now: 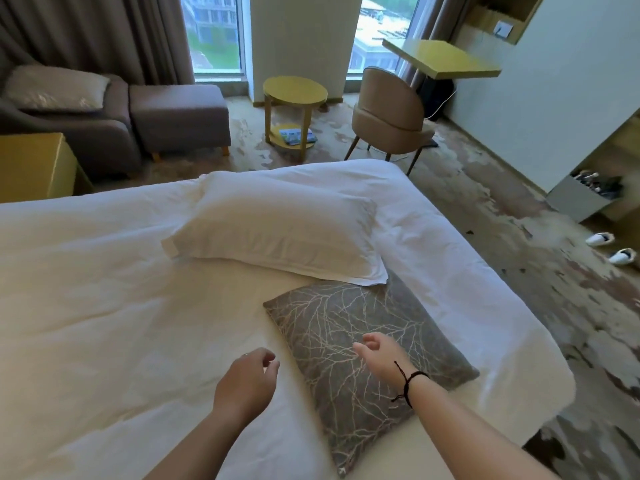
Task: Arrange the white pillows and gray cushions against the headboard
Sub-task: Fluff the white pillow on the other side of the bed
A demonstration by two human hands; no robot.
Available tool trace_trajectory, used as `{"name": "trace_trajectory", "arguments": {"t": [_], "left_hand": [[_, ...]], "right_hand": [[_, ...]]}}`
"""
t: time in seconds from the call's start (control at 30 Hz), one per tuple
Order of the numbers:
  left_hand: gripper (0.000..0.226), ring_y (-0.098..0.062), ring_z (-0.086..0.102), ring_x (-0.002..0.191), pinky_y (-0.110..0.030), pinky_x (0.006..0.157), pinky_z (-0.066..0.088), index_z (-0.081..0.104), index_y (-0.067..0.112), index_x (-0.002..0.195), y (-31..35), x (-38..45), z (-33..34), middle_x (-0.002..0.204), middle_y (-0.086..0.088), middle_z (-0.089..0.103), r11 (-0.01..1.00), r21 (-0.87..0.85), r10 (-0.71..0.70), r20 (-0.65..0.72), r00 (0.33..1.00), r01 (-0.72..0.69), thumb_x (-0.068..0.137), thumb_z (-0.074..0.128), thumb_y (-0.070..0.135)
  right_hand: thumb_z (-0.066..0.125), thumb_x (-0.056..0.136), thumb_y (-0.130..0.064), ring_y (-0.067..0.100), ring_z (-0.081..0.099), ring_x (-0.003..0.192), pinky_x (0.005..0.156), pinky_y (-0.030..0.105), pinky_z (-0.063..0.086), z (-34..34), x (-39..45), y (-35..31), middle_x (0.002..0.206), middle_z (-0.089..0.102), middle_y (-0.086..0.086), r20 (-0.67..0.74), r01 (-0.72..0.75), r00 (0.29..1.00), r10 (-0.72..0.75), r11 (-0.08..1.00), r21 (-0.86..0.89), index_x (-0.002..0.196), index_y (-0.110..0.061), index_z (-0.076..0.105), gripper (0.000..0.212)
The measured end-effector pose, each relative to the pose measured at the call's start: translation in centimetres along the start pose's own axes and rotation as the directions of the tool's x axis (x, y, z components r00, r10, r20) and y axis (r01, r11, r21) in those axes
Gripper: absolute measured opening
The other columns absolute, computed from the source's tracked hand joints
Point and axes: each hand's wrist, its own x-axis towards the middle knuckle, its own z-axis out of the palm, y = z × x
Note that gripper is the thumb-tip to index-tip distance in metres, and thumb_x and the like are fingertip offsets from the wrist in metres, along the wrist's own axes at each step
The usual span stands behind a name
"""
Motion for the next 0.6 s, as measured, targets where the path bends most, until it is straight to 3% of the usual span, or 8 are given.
{"name": "trace_trajectory", "arguments": {"t": [0.1,0.2,0.27,0.37,0.5,0.6], "left_hand": [[0.019,-0.003,0.058,0.093,-0.031,0.076,0.05,0.063,0.036,0.105,0.4,2.3,1.6,0.103,0.018,0.064,0.998,0.003,-0.059,-0.084,0.995,0.06,0.095,0.048,0.043],[0.02,-0.005,0.059,0.092,-0.032,0.077,0.048,0.063,0.034,0.108,-0.5,5.9,3.6,0.106,0.016,0.064,0.992,-0.001,-0.125,-0.157,0.98,0.126,0.094,0.051,0.042],[0.023,-0.007,0.06,0.094,-0.034,0.08,0.049,0.061,0.032,0.113,-0.9,8.0,4.9,0.11,0.013,0.064,0.989,-0.005,-0.15,-0.159,0.976,0.151,0.094,0.052,0.04],[0.03,-0.01,0.058,0.1,-0.035,0.085,0.049,0.056,0.031,0.123,-0.5,11.3,6.8,0.118,0.012,0.062,0.991,0.016,-0.126,-0.149,0.981,0.13,0.094,0.052,0.039],[0.038,-0.013,0.057,0.107,-0.036,0.089,0.048,0.05,0.031,0.129,1.2,17.2,9.8,0.123,0.008,0.059,0.997,-0.001,-0.071,-0.16,0.985,0.072,0.093,0.055,0.039],[0.042,-0.012,0.056,0.106,-0.035,0.09,0.047,0.048,0.031,0.133,1.9,21.1,12.4,0.126,0.008,0.058,0.999,-0.04,-0.037,-0.149,0.988,0.031,0.092,0.056,0.04]], "right_hand": [[0.057,0.092,-0.049,0.021,0.054,0.119,0.095,0.038,0.049,-2.9,7.4,0.8,0.14,0.05,0.004,-0.013,0.042,0.999,-0.043,0.993,-0.111,0.141,-0.018,0.042,0.06],[0.055,0.092,-0.047,0.026,0.052,0.122,0.098,0.043,0.047,-4.9,16.7,1.7,0.139,0.05,0.006,-0.132,0.066,0.985,-0.109,0.954,-0.293,0.139,-0.017,0.043,0.057],[0.055,0.091,-0.047,0.028,0.053,0.118,0.095,0.046,0.048,-5.2,21.7,2.3,0.135,0.052,0.006,-0.2,0.07,0.968,-0.149,0.931,-0.357,0.133,-0.018,0.046,0.052],[0.053,0.089,-0.051,0.029,0.041,0.13,0.106,0.05,0.037,-4.7,28.4,3.3,0.146,0.04,0.006,-0.225,0.106,0.949,-0.219,0.898,-0.427,0.141,-0.018,0.036,0.064],[0.054,0.081,-0.066,0.025,0.03,0.141,0.118,0.05,0.015,-3.0,35.1,5.3,0.153,0.035,0.005,-0.292,0.1,0.929,-0.226,0.915,-0.39,0.146,-0.022,0.029,0.082],[0.047,0.079,-0.076,0.021,0.027,0.142,0.119,0.046,0.009,-0.6,37.4,7.2,0.154,0.034,0.002,-0.399,0.112,0.883,-0.246,0.937,-0.33,0.148,-0.022,0.026,0.09]]}}
